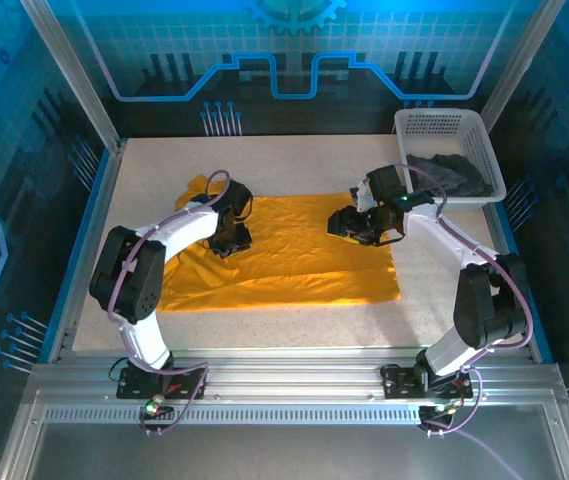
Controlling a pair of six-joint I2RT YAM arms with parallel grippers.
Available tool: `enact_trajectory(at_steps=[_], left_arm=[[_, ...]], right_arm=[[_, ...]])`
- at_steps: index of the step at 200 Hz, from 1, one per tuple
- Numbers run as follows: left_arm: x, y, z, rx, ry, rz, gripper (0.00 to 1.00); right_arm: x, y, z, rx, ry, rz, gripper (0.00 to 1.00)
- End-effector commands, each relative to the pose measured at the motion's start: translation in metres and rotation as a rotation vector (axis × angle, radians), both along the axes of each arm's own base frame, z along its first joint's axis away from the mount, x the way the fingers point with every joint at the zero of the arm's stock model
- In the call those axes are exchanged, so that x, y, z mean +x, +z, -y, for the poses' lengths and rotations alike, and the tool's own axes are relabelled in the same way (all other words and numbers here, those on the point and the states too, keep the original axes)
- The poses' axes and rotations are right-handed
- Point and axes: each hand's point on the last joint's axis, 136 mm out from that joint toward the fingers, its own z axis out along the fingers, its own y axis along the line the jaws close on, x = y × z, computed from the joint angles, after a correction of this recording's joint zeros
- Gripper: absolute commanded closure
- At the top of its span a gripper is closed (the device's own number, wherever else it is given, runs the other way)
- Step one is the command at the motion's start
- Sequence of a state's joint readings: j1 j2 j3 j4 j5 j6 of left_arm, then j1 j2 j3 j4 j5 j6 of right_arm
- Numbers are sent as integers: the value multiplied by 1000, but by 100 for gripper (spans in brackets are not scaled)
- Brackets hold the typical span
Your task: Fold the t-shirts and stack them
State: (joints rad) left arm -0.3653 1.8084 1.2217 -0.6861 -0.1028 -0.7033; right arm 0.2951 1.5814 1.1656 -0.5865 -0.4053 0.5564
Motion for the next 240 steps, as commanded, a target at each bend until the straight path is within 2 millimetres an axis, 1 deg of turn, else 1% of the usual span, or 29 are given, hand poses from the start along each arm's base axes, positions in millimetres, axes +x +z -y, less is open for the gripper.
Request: enact_trajectory(at_steps=[1, 24, 47, 64, 91, 111, 134, 160, 177, 227, 240], left_arm=[[-7, -7, -8, 68, -31, -45, 69], [-9, -15, -13, 104, -39, -75, 70], [-10, -16, -19, 152, -35, -88, 71], [-10, -21, -15, 141, -40, -87, 71], [-6, -25, -11, 145, -56, -82, 76], [-4, -25, -9, 153, -62, -76, 86], [-1, -16, -6, 159, -76, -51, 100], [-3, -2, 1, 181, -109, -22, 100], [-6, 3, 7, 187, -132, -8, 100], [-6, 6, 25, 204, -222, 34, 100], [-6, 5, 27, 215, -239, 37, 100]], right_arm=[[-7, 3, -1, 26, 14, 5, 46], [-7, 3, 1, 29, 9, 0, 46], [-4, 4, 1, 30, 6, 2, 46], [-2, 4, 0, 33, 9, -1, 47], [-1, 4, -1, 38, 7, -3, 47], [-1, 3, -1, 38, 9, -6, 47], [-2, 1, -1, 35, 11, -12, 47], [-3, -1, -2, 38, 12, -17, 47], [-3, -1, -2, 41, 14, -20, 47], [-1, -3, -2, 41, 19, -28, 47], [-2, -3, -3, 41, 22, -31, 48]])
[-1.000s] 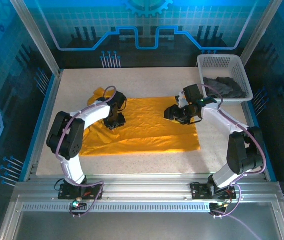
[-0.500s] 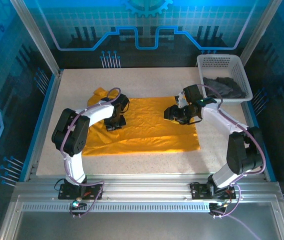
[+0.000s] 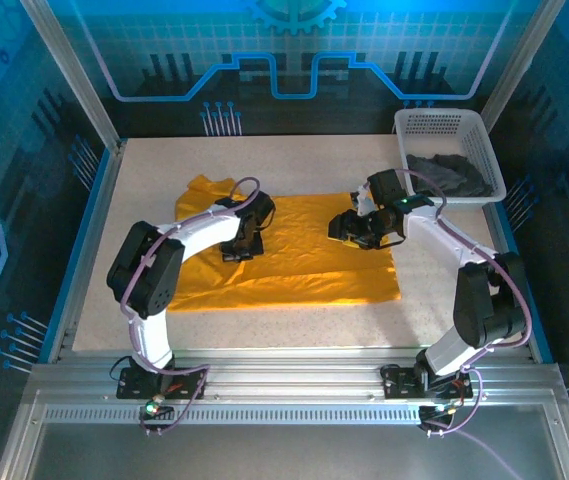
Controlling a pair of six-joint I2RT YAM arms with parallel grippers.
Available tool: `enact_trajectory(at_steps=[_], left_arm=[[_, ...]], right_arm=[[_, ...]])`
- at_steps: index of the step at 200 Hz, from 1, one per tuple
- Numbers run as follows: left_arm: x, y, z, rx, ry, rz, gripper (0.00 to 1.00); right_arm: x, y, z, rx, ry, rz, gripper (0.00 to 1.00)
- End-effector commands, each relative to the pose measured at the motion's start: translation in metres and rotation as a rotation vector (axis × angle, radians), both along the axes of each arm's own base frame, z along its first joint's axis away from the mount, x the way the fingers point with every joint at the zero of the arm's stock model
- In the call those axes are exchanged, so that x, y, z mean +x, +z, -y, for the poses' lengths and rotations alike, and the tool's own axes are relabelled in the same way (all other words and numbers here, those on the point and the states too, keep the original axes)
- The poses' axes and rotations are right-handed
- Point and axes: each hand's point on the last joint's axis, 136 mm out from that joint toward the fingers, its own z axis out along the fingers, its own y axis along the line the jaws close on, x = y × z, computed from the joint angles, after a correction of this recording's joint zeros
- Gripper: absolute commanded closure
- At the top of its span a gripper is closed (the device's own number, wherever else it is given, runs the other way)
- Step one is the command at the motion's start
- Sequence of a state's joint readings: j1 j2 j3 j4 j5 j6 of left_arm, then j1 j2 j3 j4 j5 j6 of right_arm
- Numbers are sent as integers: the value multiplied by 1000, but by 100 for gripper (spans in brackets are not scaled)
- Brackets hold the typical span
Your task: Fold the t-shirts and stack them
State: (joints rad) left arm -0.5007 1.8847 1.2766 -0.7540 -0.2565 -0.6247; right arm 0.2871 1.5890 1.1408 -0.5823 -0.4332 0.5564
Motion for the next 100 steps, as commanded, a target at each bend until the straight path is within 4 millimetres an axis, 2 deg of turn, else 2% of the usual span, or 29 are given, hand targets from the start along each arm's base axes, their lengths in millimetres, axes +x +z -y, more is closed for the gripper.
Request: enact_trajectory(at_steps=[1, 28, 69, 86, 100], left_arm=[[6, 17, 7, 21, -58, 53, 100], [5, 13, 9, 26, -72, 53, 100], [8, 17, 17, 32, -119, 83, 100], [9, 25, 13, 45, -109, 117, 75], [14, 40, 15, 16, -101, 185, 63]], right_arm=[[4, 6, -3, 26, 17, 4, 48], [2, 3, -3, 25, 19, -6, 48], [1, -2, -2, 20, 15, -20, 48], [1, -3, -2, 19, 14, -22, 48], [0, -5, -1, 15, 14, -24, 48]])
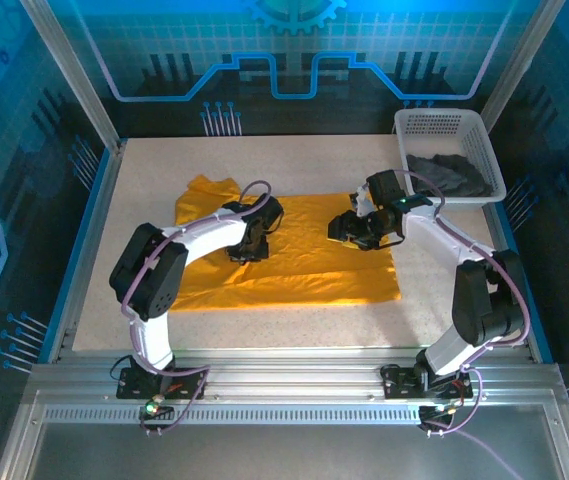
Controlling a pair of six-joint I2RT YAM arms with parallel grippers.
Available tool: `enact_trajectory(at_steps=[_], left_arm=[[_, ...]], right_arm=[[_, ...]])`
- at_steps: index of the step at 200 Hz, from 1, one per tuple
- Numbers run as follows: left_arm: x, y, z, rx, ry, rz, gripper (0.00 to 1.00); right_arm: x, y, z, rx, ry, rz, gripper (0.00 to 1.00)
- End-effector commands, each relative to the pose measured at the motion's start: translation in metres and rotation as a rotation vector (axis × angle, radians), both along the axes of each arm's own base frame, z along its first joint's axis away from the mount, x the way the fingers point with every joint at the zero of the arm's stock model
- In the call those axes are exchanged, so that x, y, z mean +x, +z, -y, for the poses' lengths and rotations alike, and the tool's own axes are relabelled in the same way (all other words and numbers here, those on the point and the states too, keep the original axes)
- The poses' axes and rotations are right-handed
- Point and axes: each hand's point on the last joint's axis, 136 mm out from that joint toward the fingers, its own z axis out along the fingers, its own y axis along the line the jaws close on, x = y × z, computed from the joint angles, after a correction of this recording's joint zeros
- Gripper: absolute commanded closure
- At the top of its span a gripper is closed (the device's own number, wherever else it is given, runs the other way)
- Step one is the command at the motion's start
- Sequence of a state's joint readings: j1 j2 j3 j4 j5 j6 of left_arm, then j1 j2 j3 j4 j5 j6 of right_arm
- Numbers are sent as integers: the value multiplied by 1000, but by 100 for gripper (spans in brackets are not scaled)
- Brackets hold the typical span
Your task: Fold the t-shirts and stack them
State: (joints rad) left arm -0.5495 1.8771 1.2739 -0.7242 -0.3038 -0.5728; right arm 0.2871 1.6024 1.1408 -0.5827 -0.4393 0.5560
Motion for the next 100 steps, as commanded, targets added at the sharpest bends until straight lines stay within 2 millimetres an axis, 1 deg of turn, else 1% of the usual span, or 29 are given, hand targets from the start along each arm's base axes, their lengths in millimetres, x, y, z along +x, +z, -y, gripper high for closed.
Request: enact_trajectory(at_steps=[1, 16, 28, 40, 47, 61, 67, 72, 87, 100], left_arm=[[12, 37, 2, -27, -11, 140, 63], [16, 54, 5, -71, -15, 205, 55], [16, 65, 4, -88, -8, 242, 50], [15, 73, 0, -103, 7, 271, 49], [13, 75, -4, -112, 27, 275, 49], [5, 70, -22, -135, 113, 241, 51], [1, 66, -31, -148, 162, 215, 54], [-3, 62, -39, -156, 200, 193, 58], [-16, 49, -62, -194, 324, 125, 67], [-25, 37, -77, -225, 413, 74, 71]], right_arm=[[1, -1, 0, 14, 11, -10, 48], [0, -3, 1, 7, 9, -12, 48], [-1, -6, 2, 2, 6, -17, 48], [-2, -8, 3, -3, 3, -21, 48], [-2, -10, 3, -5, 0, -24, 48], [-3, -14, 6, -18, -8, -29, 48], [-3, -18, 8, -37, -15, -36, 48], [-3, -22, 11, -54, -25, -43, 49], [-3, -33, 27, -117, -72, -79, 51], [-2, -42, 41, -165, -115, -112, 55]])
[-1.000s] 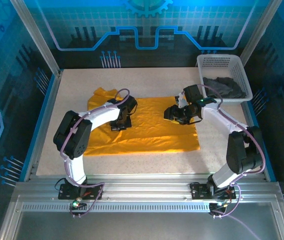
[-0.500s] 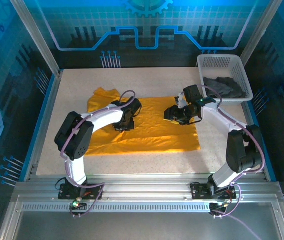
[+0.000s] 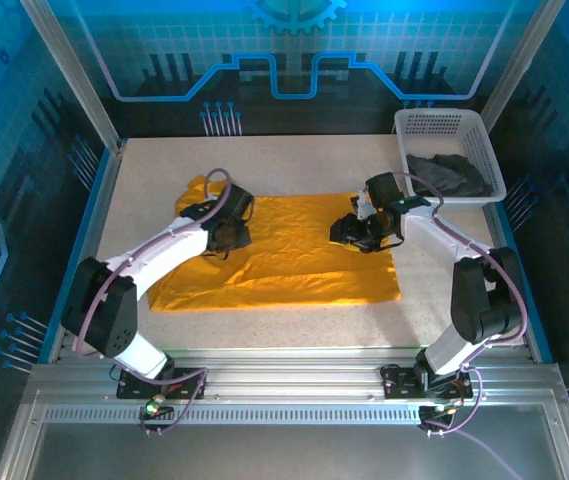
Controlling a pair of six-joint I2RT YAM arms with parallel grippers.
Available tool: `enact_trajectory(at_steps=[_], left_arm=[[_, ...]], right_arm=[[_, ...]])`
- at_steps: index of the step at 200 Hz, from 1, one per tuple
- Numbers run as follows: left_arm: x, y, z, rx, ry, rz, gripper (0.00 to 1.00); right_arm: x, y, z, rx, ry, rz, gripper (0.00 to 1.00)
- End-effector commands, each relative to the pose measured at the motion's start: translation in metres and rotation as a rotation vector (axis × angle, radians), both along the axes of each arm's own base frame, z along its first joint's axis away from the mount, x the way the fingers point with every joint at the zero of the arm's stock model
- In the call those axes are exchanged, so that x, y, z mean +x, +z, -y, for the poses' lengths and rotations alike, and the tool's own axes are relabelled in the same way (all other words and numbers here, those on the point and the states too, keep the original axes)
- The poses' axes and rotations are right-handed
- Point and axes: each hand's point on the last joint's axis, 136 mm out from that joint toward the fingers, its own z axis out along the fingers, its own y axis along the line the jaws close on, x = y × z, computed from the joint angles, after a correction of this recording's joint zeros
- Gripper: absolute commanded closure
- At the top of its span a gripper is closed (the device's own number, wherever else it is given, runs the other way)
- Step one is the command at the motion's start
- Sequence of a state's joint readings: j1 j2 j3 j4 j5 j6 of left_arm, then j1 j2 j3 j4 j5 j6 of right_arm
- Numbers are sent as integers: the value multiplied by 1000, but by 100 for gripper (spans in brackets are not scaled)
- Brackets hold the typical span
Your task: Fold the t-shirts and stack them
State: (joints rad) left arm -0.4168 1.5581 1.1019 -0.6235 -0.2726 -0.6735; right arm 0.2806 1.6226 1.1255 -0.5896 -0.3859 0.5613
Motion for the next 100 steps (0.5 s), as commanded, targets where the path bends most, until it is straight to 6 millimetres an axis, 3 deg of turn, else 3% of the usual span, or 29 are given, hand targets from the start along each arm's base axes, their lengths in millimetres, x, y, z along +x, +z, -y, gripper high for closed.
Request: enact_trajectory(at_steps=[1, 37, 66, 100], left_arm=[[-29, -27, -30, -88, 181, -148, 71], [-31, -53, -45, -136, 283, -243, 72], [-25, -72, -47, -137, 338, -286, 72], [-52, -100, -54, -95, 403, -417, 73]], right_arm=[[-2, -27, 32, -112, -85, -84, 55], [5, -41, 43, -235, -63, -117, 57], [7, -69, 47, -315, -52, -204, 59], [-5, -90, 55, -398, -71, -315, 59]])
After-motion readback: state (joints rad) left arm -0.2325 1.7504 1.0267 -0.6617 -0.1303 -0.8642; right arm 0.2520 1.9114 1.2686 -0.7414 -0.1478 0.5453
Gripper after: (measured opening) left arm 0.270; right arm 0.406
